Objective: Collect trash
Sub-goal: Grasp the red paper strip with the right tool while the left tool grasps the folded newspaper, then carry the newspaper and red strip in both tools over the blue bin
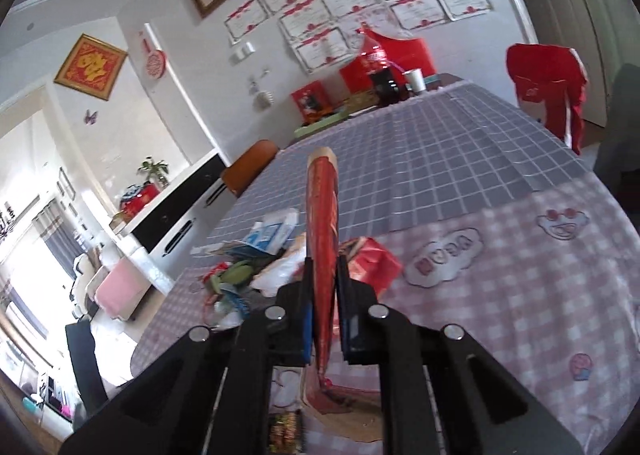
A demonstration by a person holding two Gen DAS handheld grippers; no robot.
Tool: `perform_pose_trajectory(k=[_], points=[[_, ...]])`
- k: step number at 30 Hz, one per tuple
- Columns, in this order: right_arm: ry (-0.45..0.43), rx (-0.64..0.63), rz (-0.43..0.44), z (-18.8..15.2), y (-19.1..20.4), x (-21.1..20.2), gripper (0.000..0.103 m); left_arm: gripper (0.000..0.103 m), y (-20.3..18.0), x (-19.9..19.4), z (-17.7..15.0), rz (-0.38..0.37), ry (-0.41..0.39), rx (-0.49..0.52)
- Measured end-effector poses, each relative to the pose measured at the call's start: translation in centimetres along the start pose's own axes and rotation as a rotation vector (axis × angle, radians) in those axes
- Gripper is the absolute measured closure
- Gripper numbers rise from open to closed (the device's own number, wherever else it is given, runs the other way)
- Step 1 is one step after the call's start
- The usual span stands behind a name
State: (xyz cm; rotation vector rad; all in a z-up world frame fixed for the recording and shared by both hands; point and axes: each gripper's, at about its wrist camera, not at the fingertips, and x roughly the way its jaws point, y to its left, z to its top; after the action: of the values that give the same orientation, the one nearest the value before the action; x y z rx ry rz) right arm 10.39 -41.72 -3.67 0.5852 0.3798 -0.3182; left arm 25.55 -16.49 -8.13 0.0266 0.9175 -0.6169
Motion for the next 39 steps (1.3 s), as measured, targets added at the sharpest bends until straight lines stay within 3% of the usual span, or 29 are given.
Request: perform_pose_trajectory(k=[4,6,8,11,15,25,31,39], points=[[-0.003,0.025,-0.025,0.1,-1.3,-0.3,0.093,0.007,0.0,1.5,1.6,0.015,0.003,-0.078],[-0.003,0.026,-0.037,0.2,-1.6,-0.4,0.093,0.025,0.3,2.3,2.2,0.064,0.001,-0.102],[0.004,0.029,-0.039,0.2,-1.9,-0.6,0.093,0.066,1.0,3.2,2.4,0.087,0.031,-0.141],[0.004,0.019,-0.047,0.1,-2.0,-0.6,0.093,0.09,1.6,4.1,2.6,0.063,0.052,-0.155],[0.006,0.018,-0.037,0.2,-2.0,-0.6,0.093,0.093,1.6,3.0,2.3,0.105,0.026,-0.122],[-0.018,-0.023,0.024,0.8,0.2,-0.6,0.093,0.097,2.9,-2.1,3.4,0.127,-0.073,-0.136],[-0.039,-0.081,0.108,1.4,3.8,-0.5,0.093,0.097,4.1,-6.2,4.1,0.162,-0.161,-0.132],[0.019,-0.132,0.296,1.1,10.6,1.2,0.092,0.097,8.7,-11.1,2.9,0.284,-0.235,-0.198]])
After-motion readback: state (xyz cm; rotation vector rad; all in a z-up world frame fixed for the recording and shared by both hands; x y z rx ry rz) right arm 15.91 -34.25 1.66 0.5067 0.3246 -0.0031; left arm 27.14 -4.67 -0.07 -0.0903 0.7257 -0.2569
